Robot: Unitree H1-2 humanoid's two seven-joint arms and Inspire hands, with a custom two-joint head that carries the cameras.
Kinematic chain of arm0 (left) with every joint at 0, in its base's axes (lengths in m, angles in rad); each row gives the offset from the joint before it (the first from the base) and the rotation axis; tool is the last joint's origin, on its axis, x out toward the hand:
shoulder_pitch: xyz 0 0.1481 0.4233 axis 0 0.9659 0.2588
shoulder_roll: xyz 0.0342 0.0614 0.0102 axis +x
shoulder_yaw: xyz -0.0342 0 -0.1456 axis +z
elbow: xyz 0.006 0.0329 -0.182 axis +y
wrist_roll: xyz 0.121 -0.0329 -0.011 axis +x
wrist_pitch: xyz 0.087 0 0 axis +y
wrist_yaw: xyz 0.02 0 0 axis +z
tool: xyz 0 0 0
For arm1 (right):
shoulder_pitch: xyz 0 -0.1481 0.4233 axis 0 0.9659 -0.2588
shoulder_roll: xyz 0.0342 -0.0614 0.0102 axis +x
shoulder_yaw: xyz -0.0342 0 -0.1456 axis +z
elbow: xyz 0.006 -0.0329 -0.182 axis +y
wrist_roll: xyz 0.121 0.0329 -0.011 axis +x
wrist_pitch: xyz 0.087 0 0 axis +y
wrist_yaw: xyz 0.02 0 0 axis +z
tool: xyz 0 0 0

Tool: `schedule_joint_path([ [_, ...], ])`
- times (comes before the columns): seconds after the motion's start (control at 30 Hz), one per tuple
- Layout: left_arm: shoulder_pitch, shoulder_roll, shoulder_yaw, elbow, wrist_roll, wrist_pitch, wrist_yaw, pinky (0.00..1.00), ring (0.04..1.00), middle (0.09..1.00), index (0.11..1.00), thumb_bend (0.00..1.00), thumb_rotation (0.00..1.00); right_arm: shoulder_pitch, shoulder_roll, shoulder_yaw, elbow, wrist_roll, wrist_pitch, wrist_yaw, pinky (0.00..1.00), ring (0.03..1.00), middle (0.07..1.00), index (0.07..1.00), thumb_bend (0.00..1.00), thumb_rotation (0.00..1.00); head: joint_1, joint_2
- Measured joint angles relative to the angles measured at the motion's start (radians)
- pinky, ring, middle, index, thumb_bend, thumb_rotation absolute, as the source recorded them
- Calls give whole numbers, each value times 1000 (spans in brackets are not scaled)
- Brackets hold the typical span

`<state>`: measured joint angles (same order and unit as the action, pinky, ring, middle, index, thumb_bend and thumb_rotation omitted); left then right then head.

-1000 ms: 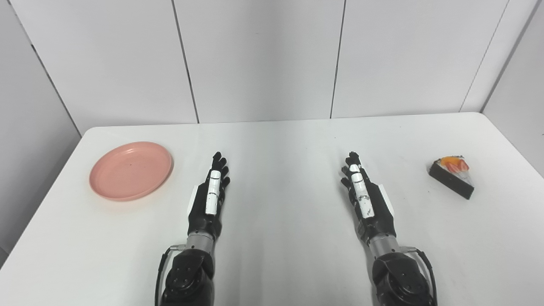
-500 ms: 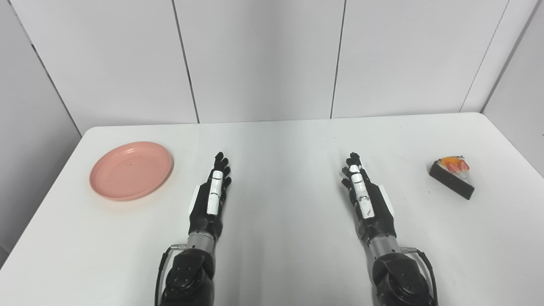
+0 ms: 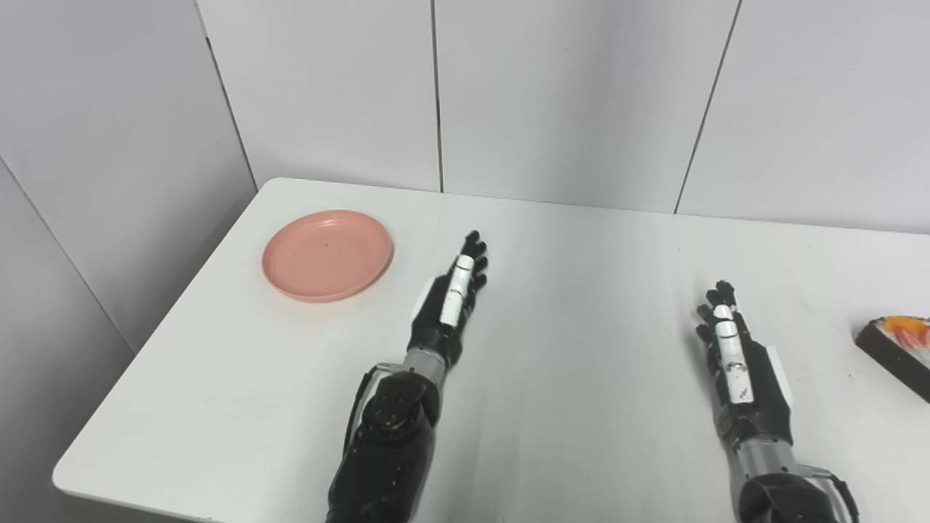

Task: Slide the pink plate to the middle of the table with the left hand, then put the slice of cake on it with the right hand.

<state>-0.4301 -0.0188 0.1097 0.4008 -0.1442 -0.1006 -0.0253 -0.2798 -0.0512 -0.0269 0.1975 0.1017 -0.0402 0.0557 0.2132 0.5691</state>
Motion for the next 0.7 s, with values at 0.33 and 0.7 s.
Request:
schedule_joint_path([
  [0.33,-59,38,123,-4,-32,-53,92,818,801,806,804,685,1000,-3,-8,-1,7,7,-8,24,1000,998,1000,1000,573,931,28,-14],
  [0.7,-138,115,253,82,-36,-153,236,650,690,702,700,659,1000,-2,-19,-1,8,9,-8,44,1000,995,1000,1000,547,928,32,-17],
])
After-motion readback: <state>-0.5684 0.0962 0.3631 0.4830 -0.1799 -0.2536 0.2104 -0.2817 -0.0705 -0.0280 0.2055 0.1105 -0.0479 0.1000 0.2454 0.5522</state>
